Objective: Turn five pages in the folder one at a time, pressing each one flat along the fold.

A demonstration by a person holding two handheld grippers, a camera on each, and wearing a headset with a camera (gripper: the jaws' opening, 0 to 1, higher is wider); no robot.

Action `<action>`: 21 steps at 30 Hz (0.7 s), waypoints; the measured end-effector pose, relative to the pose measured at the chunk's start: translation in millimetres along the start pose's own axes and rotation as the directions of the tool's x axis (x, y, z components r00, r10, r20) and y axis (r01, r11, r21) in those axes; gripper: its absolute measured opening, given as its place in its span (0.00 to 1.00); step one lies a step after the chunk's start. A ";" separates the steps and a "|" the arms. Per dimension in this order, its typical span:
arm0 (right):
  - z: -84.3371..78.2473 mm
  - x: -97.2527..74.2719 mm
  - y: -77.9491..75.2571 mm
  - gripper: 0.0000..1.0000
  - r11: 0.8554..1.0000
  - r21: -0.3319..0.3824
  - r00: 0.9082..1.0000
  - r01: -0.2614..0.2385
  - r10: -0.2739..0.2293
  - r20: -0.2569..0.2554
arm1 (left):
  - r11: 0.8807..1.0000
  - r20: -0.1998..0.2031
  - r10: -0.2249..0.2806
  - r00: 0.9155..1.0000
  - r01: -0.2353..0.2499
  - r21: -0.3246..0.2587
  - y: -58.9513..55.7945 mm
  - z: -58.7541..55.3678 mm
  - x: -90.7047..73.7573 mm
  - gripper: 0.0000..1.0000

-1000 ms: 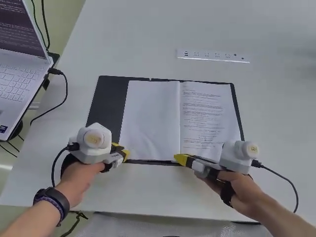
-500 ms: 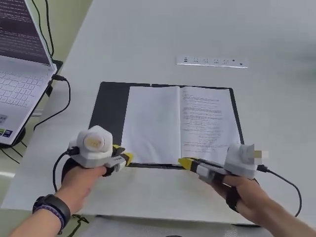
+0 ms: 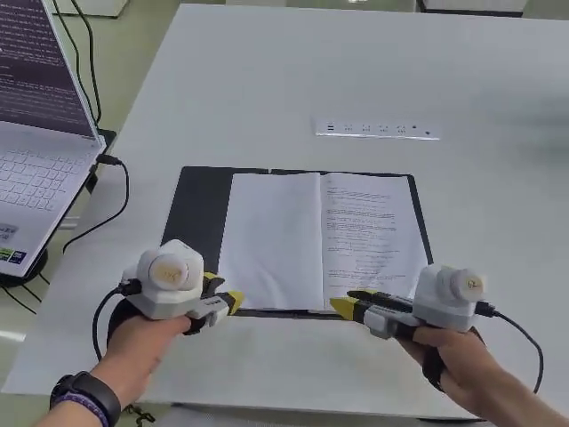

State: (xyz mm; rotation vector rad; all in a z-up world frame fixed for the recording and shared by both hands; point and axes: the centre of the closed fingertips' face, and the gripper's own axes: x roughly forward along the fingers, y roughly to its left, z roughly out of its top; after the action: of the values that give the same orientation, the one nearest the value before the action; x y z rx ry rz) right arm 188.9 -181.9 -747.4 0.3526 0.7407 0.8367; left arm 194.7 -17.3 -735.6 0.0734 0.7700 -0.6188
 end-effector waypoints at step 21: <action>16.8 -54.5 -14.5 0.47 0.988 -0.144 0.998 0.060 -0.055 0.037 | 0.996 0.019 0.006 1.000 -0.007 0.087 -5.9 15.3 -27.4 0.35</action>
State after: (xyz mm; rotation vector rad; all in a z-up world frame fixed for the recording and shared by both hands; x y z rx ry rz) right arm 184.5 -233.3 -719.1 0.2135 0.6524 0.8232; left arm 186.0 -12.8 -705.2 0.1497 0.7241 -0.6460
